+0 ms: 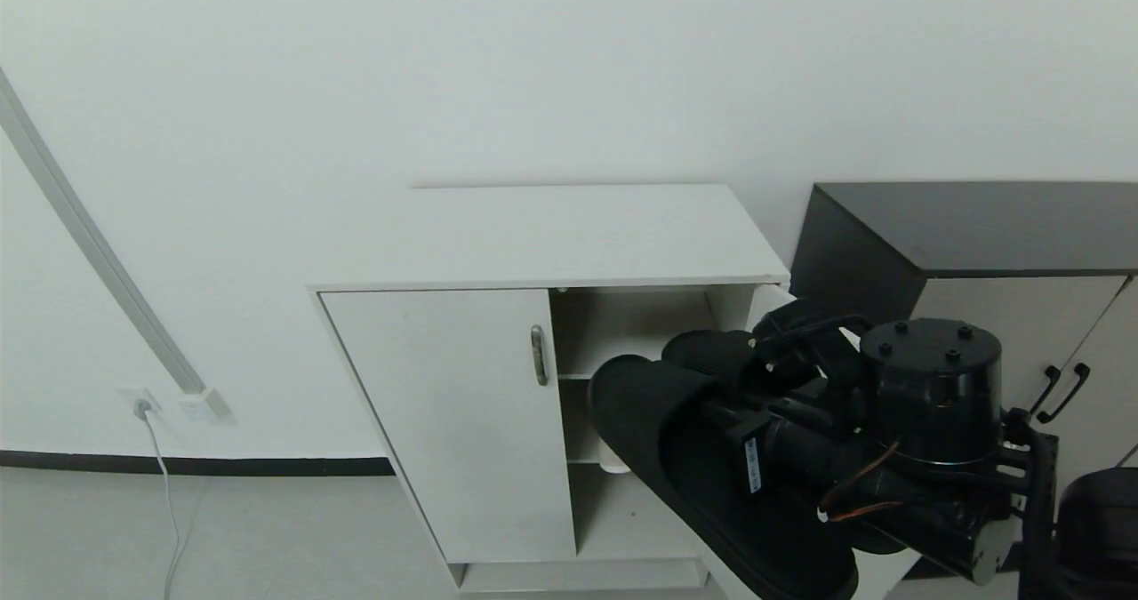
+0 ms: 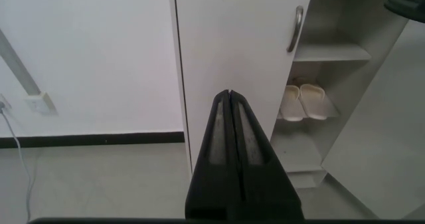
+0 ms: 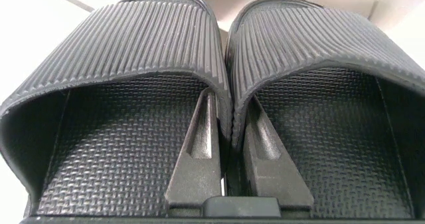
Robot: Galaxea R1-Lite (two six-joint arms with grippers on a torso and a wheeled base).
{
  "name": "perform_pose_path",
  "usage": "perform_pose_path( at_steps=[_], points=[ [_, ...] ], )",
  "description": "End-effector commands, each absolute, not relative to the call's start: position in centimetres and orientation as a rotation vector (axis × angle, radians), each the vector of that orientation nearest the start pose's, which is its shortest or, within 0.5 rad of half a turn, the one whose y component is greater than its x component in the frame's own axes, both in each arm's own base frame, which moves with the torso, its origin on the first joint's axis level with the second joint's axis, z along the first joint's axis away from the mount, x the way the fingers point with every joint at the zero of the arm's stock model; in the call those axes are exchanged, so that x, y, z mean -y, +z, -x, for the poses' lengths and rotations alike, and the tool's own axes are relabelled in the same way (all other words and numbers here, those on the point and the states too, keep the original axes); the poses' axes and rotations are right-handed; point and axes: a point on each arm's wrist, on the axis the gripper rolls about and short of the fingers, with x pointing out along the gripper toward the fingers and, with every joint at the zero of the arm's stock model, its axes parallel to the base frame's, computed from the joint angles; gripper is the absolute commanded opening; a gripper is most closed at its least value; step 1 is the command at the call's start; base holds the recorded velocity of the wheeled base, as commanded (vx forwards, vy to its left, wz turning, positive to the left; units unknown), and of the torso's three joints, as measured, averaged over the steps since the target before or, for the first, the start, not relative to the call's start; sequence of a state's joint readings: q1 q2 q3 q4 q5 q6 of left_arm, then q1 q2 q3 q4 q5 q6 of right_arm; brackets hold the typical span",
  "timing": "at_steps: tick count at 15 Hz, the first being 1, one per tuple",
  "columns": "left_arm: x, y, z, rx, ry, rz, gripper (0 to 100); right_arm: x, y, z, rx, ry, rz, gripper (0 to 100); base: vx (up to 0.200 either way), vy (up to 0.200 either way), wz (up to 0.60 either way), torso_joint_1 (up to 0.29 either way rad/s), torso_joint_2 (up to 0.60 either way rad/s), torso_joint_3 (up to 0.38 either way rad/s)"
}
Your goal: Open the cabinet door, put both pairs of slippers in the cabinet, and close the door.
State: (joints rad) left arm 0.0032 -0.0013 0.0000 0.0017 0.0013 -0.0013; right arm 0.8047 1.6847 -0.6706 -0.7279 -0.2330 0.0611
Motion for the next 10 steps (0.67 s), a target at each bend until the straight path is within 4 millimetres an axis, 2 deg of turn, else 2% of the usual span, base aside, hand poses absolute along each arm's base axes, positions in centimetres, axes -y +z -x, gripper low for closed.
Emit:
perform_pose_path(
  at_steps=[1,10],
  points=[
    [0.00,7.53,2.28,-0.002,0.005,0.002,0,-20.46,16.01,-20.37,-0.271,0.561,0.086,0,0.000,0.000,0.00,-0.207,0.53,0.330],
    [0.00,7.53,2.28,-0.002,0.005,0.002,0,-20.47,15.95,-20.39,-0.273,0.560,0.090,0,0.000,0.000,0.00,-0.174,0.50,0.324]
  ],
)
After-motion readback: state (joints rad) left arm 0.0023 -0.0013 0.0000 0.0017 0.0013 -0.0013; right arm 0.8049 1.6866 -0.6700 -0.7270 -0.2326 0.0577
